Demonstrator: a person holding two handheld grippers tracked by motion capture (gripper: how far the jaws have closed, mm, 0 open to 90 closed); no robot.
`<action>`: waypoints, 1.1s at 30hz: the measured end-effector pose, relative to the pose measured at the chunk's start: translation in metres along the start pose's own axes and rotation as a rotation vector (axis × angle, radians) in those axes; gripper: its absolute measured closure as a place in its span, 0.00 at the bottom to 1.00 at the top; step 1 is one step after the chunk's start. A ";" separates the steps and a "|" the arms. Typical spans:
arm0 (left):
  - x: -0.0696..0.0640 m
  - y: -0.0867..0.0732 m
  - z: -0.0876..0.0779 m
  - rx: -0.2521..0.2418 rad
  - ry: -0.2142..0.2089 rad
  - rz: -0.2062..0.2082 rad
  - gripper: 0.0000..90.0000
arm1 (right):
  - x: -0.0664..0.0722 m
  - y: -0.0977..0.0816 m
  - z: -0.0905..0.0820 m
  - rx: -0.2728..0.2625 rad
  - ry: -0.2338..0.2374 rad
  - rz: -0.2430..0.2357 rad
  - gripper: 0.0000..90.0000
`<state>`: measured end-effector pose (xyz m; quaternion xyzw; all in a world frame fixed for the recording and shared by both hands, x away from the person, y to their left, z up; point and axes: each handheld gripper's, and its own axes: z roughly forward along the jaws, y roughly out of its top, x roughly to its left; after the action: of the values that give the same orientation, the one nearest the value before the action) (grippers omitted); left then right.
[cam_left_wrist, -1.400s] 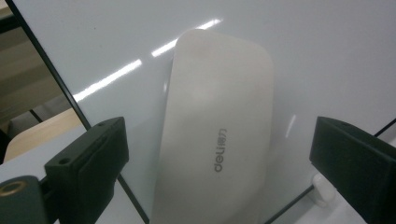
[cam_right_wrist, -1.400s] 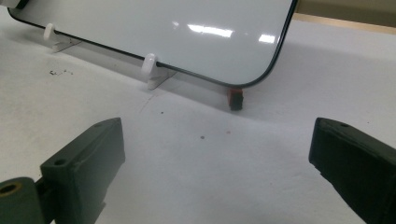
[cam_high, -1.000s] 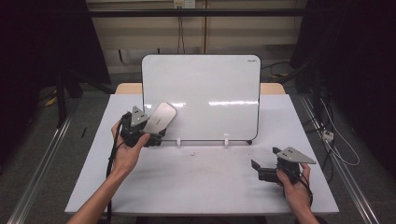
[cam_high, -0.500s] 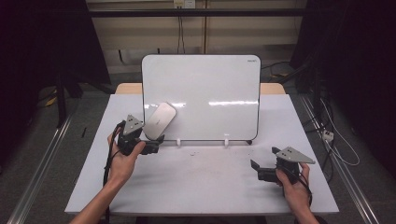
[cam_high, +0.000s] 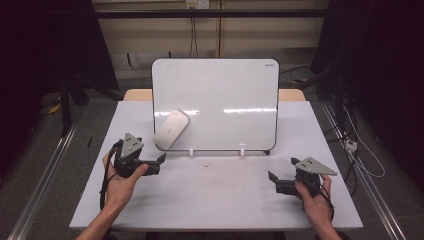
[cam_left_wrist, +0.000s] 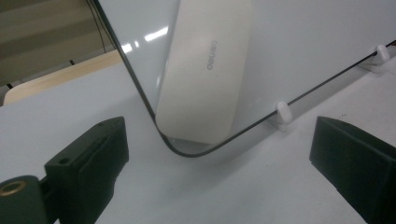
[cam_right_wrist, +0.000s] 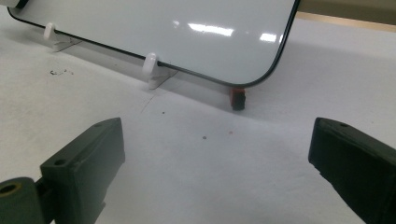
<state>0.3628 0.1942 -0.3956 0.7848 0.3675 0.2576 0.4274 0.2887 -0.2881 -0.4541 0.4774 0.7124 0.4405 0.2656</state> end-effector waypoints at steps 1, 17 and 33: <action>0.000 -0.001 -0.002 0.002 0.008 -0.007 0.05 | 0.000 0.000 0.000 -0.001 0.000 -0.002 0.04; -0.002 -0.030 -0.015 -0.001 0.021 -0.077 0.05 | -0.001 0.000 0.000 0.002 -0.004 0.002 0.04; -0.004 -0.053 -0.023 -0.020 0.037 -0.106 0.05 | -0.001 -0.001 -0.002 0.001 -0.005 -0.002 0.04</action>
<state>0.3250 0.2211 -0.4302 0.7550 0.4138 0.2529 0.4413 0.2872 -0.2900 -0.4540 0.4779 0.7125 0.4386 0.2676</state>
